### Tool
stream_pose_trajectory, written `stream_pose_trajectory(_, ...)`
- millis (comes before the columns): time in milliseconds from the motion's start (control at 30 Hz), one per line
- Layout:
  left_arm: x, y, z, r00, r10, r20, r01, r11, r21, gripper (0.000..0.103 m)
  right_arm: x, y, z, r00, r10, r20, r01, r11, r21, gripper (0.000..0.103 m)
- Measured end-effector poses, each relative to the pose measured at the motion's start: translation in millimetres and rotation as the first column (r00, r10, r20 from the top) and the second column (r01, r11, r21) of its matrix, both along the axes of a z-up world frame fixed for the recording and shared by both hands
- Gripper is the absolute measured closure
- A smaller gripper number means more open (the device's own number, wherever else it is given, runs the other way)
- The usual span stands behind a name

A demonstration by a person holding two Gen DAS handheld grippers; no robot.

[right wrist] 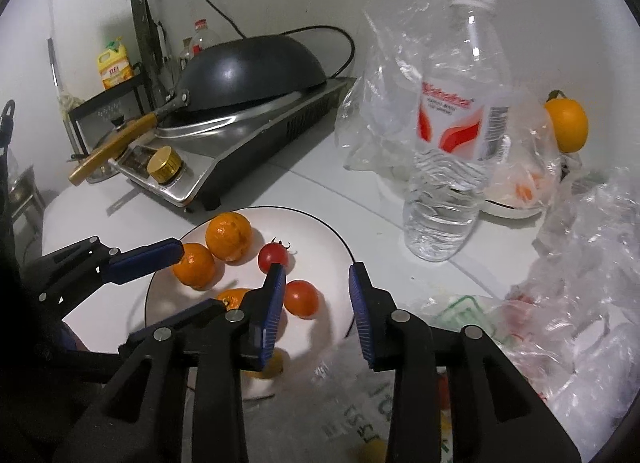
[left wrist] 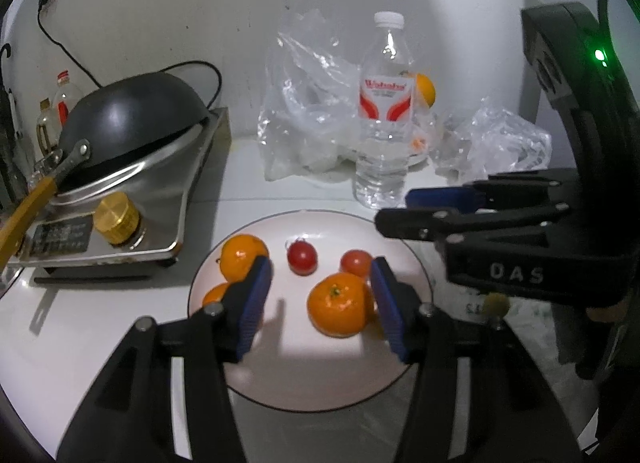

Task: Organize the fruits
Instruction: 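Carry the red tomato and mandarin to the white plate and open both grippers, then move both grippers back over the yellow fruits in the bag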

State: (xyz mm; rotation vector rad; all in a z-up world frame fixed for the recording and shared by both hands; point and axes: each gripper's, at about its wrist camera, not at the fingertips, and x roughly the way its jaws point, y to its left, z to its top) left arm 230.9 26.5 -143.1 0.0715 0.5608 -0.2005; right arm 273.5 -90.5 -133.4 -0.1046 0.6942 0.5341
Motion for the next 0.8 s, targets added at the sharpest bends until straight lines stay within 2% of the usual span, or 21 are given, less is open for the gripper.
stream_pose_trajectory(400, -27.1, -17.2, 17.0, 0.999, -0.003, 0.041, 0.003, 1.000, 0.000, 0.050, -35.1, -50.3, 14.4, 0.997, -0.060, 0.053, 0.060, 0.998, -0.005, 0.068)
stream_pose_trajectory(800, -37.8, -50.6, 28.4, 0.997, -0.052, 0.056, 0.051, 0.998, 0.023, 0.050, -47.0, -96.1, 7.7, 0.991, -0.118, 0.069, 0.119, 0.993, -0.018, 0.068)
